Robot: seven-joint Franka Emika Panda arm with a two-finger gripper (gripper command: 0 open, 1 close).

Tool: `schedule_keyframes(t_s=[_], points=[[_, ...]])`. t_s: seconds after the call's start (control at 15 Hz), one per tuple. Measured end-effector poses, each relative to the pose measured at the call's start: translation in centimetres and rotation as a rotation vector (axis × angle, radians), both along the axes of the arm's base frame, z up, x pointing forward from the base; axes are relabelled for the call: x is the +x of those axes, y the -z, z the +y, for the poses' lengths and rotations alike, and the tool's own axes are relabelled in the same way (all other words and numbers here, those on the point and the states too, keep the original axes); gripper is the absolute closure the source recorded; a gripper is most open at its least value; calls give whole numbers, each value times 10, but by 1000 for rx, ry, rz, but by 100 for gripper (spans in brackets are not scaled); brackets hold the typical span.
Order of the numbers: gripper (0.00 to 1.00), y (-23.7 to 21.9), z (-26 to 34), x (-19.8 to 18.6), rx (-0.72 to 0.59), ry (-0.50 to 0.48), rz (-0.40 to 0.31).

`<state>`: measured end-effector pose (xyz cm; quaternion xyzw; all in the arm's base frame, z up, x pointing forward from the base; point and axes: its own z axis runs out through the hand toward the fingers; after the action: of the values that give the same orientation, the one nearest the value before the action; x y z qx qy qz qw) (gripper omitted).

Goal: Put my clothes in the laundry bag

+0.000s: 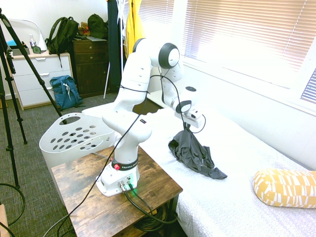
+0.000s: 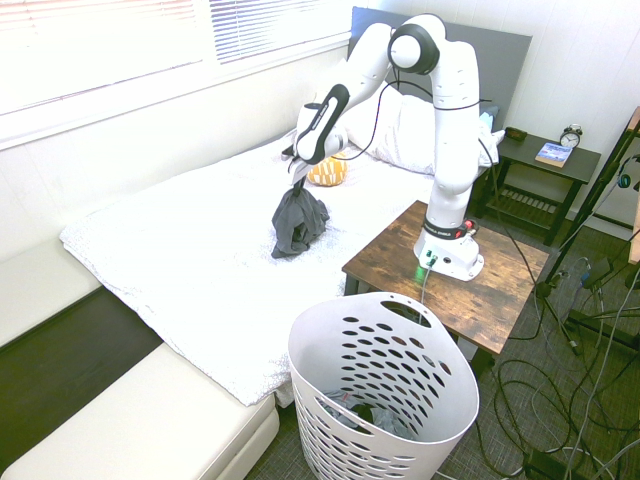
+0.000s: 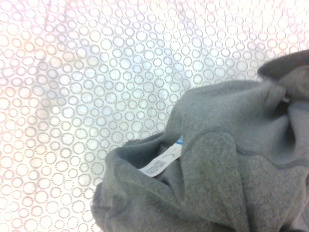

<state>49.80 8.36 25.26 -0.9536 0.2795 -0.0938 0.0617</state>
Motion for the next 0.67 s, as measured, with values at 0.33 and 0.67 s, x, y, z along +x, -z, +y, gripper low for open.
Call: schedule_keyframes(t_s=[0.33,0.67], points=[[100,-139,63,-35,-18,-110,-45],[100,-284,185,-178,-14,-269,-51]])
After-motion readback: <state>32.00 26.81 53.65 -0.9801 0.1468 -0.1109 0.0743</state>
